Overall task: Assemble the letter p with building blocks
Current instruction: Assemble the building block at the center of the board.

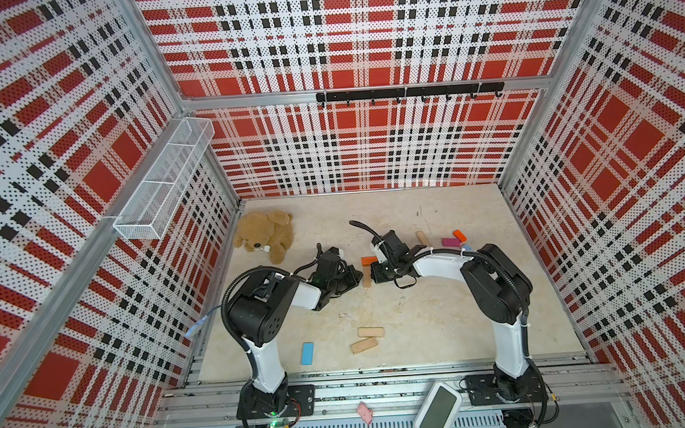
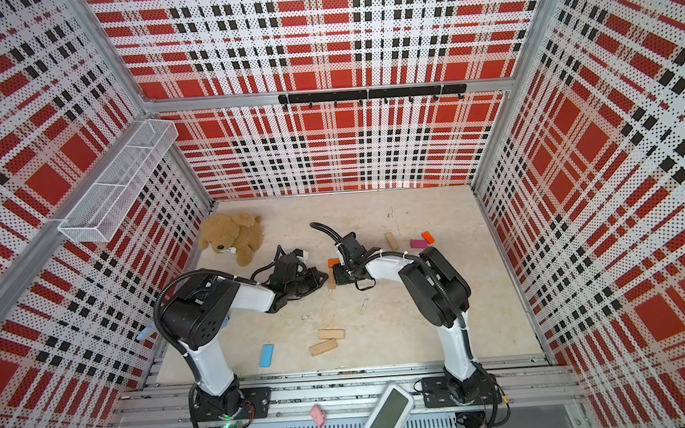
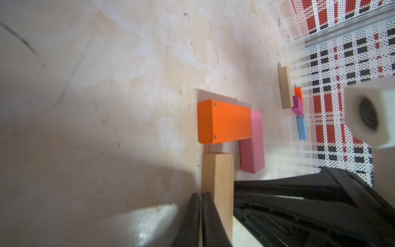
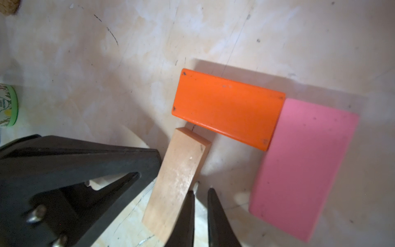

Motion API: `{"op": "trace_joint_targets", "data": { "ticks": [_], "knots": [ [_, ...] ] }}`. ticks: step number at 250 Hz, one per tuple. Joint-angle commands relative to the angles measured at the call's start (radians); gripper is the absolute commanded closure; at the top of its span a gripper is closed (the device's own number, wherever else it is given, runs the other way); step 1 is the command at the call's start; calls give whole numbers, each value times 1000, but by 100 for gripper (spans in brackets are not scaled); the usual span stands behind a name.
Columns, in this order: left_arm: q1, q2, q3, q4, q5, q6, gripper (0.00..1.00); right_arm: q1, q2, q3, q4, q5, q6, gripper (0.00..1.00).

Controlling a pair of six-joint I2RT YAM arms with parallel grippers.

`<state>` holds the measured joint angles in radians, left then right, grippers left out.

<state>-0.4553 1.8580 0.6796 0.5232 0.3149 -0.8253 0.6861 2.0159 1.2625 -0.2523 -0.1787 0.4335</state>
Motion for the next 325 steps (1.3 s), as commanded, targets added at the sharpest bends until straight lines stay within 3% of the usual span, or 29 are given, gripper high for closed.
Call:
{"op": "trace_joint_targets", "data": {
  "ticks": [1, 238, 325],
  "knots": [
    [9, 46, -24, -102, -22, -6, 89, 7, 35, 18, -21, 8, -18, 84],
    [12, -6, -111, -65, -42, -8, 89, 7, 36, 20, -28, 31, -21, 83],
    [-3, 85, -171, 81, -16, -36, 89, 6, 43, 25, -30, 30, -22, 83]
  ]
}}
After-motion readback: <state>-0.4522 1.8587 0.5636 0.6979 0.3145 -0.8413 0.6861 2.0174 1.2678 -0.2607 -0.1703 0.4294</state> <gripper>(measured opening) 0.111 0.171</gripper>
